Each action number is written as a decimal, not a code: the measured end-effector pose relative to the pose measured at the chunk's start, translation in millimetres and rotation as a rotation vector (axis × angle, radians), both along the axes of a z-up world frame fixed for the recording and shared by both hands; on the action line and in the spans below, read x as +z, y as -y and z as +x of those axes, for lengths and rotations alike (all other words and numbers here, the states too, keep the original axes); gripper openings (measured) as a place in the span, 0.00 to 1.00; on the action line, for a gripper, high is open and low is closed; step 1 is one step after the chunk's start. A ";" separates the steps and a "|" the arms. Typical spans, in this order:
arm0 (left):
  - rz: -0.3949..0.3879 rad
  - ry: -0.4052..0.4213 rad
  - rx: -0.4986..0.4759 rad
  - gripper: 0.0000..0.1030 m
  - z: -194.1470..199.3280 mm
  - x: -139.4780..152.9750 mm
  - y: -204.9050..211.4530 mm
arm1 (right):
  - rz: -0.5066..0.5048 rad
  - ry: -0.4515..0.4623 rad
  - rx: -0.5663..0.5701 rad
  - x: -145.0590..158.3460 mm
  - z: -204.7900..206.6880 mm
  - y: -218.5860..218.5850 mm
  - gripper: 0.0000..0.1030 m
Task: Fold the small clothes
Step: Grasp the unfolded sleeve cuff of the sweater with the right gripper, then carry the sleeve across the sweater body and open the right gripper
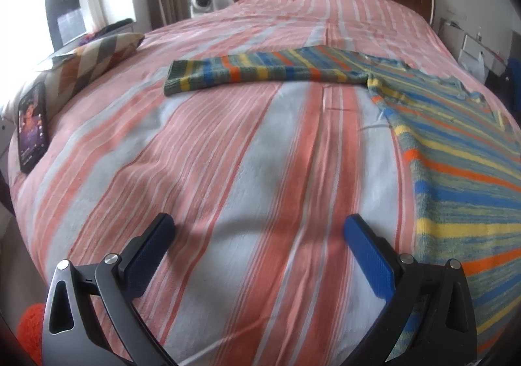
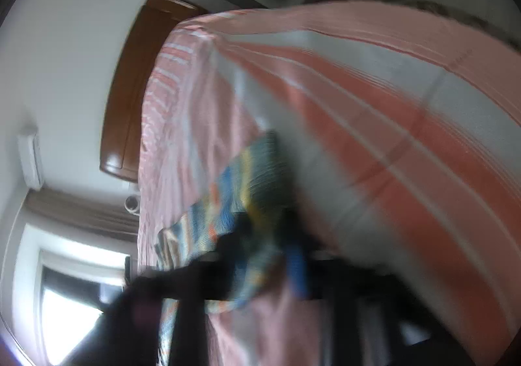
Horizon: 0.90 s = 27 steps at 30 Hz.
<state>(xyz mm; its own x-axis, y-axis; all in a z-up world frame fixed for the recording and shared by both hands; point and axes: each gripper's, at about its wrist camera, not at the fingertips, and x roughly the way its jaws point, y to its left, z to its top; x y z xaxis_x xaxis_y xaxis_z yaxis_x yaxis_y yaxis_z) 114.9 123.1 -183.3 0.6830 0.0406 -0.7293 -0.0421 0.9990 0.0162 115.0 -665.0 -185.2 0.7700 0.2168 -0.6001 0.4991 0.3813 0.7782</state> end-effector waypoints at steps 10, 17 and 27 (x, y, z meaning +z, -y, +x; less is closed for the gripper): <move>-0.006 -0.001 -0.001 1.00 1.4 0.1 0.6 | -0.311 0.168 0.254 136.2 45.3 -94.6 0.07; -0.026 -0.010 -0.018 1.00 3.2 1.2 -2.8 | -0.287 0.266 0.595 176.7 143.4 -287.4 0.14; -0.028 -0.013 -0.021 1.00 1.1 1.9 -4.1 | -0.068 0.096 0.618 87.8 161.2 -312.6 0.76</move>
